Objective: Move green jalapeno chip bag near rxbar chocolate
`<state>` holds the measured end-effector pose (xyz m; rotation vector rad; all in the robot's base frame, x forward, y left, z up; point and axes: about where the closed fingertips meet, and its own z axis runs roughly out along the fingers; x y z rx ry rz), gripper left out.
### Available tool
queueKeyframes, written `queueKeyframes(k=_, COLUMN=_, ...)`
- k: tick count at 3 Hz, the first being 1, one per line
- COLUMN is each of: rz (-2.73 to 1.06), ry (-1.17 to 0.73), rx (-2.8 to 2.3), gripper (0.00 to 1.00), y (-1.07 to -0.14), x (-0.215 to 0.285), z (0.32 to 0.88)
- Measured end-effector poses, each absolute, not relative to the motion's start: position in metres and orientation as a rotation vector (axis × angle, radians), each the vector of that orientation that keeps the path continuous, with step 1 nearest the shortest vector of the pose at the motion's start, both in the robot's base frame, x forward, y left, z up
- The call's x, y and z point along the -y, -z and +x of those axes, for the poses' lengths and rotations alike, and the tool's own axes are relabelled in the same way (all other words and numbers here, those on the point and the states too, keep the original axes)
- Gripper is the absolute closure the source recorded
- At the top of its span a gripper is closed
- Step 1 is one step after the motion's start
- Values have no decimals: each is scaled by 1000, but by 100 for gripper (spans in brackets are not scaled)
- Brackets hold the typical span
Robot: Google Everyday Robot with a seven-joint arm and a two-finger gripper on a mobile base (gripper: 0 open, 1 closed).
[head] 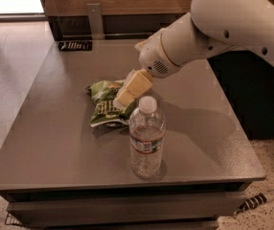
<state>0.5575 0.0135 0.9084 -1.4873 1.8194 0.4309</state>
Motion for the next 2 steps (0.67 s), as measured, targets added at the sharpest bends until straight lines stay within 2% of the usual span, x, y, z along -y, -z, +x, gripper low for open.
queueKeyframes(k=1, rz=-1461, ry=-468, rx=-1842, gripper=0, y=-891, x=-21, z=561)
queueKeyframes(k=2, rz=-1460, ry=-593, rx=-1859, gripper=0, y=-852, x=-44, z=552)
